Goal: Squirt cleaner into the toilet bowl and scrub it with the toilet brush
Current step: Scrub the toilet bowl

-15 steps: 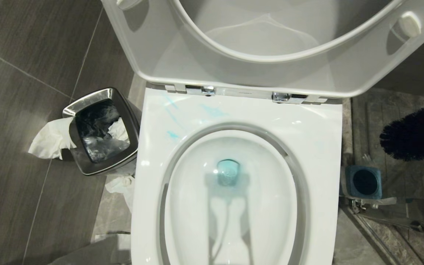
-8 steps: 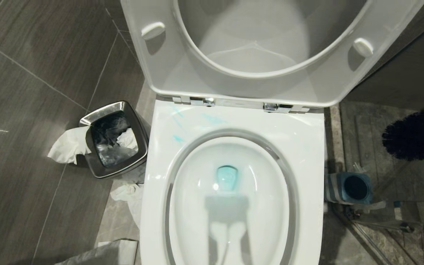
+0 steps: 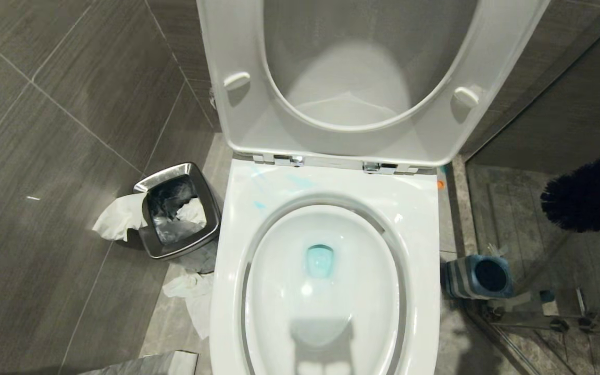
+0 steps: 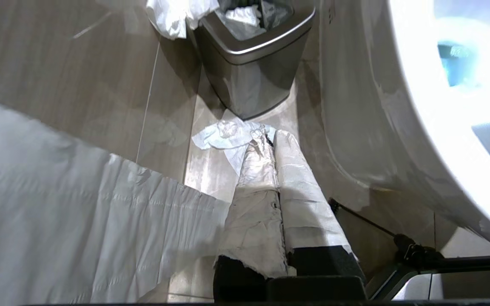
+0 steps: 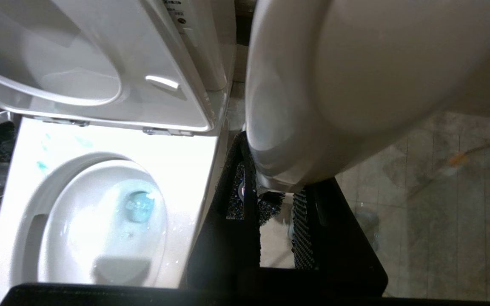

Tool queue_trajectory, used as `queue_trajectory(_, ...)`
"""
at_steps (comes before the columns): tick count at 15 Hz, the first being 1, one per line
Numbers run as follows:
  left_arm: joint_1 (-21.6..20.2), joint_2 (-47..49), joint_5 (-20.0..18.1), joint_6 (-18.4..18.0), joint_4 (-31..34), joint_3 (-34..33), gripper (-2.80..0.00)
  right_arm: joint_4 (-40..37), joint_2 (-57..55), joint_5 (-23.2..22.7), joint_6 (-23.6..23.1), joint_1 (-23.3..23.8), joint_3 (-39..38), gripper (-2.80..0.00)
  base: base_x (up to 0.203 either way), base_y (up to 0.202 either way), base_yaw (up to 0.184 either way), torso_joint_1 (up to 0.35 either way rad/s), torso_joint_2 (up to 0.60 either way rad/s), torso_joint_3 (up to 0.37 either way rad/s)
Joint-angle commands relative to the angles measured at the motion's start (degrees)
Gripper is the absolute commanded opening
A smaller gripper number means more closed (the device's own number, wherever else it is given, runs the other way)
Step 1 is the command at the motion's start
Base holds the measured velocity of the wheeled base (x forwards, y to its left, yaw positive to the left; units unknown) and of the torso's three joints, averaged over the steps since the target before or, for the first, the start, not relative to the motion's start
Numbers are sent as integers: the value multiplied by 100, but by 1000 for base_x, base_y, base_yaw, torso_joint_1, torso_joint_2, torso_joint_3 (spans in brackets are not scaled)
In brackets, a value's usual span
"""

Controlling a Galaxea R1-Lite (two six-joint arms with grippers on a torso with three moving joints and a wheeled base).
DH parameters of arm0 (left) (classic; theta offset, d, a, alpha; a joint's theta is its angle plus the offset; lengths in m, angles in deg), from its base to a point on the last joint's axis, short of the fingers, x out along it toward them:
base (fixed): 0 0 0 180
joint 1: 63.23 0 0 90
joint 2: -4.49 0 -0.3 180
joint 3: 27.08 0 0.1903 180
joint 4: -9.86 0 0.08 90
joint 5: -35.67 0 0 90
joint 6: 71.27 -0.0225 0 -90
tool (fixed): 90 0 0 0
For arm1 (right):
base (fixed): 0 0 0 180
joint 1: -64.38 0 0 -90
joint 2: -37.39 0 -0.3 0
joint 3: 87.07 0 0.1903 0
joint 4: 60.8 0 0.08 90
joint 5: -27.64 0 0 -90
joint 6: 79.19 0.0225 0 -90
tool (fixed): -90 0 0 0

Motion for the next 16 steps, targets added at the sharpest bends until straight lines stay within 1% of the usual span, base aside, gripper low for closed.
queue_trajectory(1, 0, 0, 3, -2, -2, -9, -280, -201, -26, -40, -1, -6, 3, -280, 0, 0, 0, 9, -1, 202)
queue_trajectory(12, 0, 1, 38, 7, -2, -9, -280, -260, -541, 22, -16, -7, 28, -280, 0, 0, 0, 2, 2, 204)
queue_trajectory(14, 0, 0, 38, 7, 7, -9, -280, -240, -744, 103, -39, -11, 28, -280, 0, 0, 0, 3, 0, 75)
queue_trajectory(16, 0, 0, 47, 16, -2, -9, -280, -225, -1035, 236, -205, -49, 40, -280, 0, 0, 0, 1, 2, 15)
